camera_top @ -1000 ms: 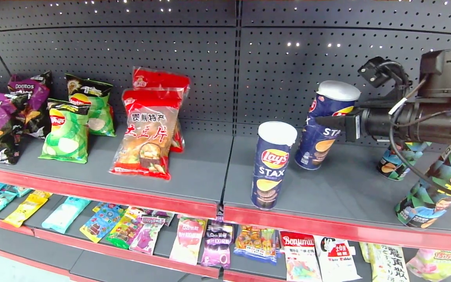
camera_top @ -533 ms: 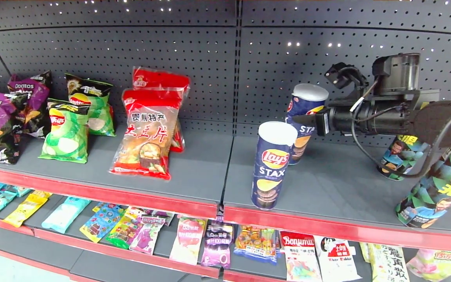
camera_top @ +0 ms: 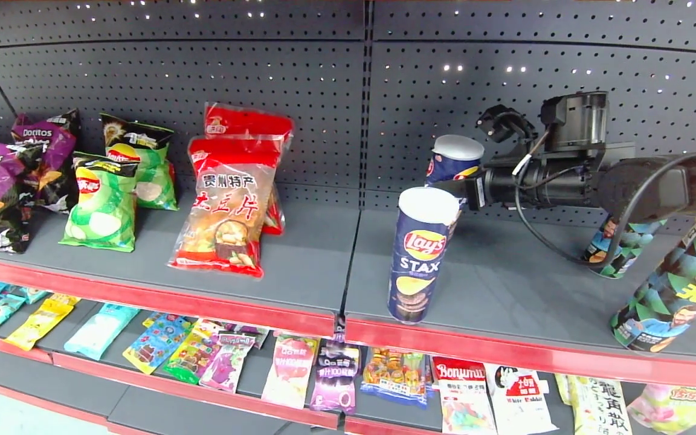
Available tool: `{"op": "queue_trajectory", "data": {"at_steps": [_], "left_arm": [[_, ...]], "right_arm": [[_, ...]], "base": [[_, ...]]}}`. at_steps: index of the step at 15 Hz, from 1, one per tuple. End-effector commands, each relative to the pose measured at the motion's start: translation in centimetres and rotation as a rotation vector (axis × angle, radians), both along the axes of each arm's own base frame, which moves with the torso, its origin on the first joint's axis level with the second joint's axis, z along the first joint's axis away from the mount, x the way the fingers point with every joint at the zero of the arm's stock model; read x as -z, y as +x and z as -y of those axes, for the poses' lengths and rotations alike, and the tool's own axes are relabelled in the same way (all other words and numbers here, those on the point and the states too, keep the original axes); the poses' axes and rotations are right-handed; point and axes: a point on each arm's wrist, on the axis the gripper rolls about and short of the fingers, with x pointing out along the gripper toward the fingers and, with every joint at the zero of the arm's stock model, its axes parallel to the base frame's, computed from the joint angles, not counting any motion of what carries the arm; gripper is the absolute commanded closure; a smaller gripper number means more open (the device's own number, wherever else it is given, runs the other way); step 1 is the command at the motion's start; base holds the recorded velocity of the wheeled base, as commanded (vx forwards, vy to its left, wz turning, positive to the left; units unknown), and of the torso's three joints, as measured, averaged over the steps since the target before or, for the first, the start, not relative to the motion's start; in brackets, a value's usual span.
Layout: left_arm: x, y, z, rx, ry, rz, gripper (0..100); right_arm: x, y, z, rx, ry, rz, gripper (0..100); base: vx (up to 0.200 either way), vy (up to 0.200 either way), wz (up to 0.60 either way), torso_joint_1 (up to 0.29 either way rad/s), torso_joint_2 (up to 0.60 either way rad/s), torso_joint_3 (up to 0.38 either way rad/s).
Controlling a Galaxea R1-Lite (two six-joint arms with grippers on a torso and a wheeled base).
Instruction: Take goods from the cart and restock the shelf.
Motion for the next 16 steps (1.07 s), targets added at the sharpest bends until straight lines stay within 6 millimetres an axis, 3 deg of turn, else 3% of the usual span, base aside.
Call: {"op": "queue_trajectory", "data": {"at_steps": [1,16], "left_arm": [[0.0,0.0,0.0,0.000,0.000,-0.003,0],[0.0,0.0,0.0,0.000,0.000,-0.003,0]], "right_arm": [[0.3,0.4,-0.2,-0.001,0.002,-0.004,100],[1.3,2.0,-1.8,-0.012,0.037,0.007,100]], "base": [[0.000,0.000,0.00,0.000,0.00,0.000],[0.000,0.000,0.00,0.000,0.00,0.000]]}}
